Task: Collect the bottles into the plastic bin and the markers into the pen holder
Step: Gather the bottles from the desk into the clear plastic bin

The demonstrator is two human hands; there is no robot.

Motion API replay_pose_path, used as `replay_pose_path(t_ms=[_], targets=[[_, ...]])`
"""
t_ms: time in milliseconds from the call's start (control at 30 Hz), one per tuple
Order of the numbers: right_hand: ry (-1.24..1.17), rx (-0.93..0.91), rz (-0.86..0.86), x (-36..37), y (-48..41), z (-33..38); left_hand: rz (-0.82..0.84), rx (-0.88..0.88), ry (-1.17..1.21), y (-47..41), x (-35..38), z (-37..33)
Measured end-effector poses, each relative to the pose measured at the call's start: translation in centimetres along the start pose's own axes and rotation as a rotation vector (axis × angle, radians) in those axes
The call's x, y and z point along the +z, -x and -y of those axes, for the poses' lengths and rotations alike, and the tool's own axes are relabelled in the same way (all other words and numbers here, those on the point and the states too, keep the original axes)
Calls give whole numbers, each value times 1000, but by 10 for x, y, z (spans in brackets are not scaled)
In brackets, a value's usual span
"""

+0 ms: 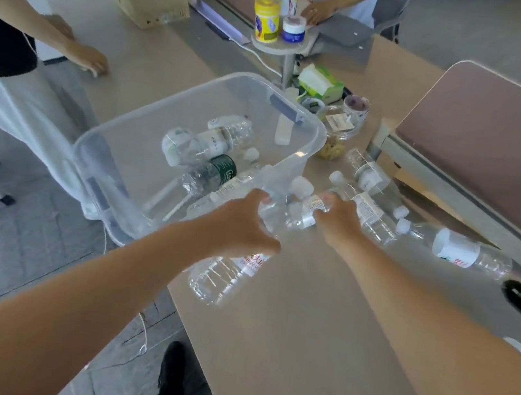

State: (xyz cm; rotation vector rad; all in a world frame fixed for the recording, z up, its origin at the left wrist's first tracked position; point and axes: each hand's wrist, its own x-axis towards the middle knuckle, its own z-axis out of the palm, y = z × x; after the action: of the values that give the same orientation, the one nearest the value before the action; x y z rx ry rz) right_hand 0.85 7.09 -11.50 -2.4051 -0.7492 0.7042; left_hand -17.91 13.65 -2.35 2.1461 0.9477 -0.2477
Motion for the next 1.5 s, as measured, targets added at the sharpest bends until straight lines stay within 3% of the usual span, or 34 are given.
replay_pose_path(t_ms=[167,267,333,433,633,800,933,1033,1233,1500], targets=[[262,28,270,9,-26,30,-111,34,27,10,-50,-4],[200,78,405,25,-28,24,-165,32,24,10,-63,2],[193,83,405,36,-25,18,-212,26,39,7,-69,7],[295,54,327,44,-12,10,-268,9,95,1,-75,10],[39,86,232,28,16,1,-403,-42,161,-28,-101,24],[-60,55,105,-21,40,34,-329,-25,106,-64,-120,52],[-291,16,-91,-48,62,80,-230,36,47,-86,-120,74],[-478,-10,-214,-49,68,109,-161,76,-39,-99,-118,83],[-684,61,-277,-26,59,161,-133,147,-96,-116,-125,99],[-575,126,-293,30,45,202,-248,284,-1,-125,-168,95]])
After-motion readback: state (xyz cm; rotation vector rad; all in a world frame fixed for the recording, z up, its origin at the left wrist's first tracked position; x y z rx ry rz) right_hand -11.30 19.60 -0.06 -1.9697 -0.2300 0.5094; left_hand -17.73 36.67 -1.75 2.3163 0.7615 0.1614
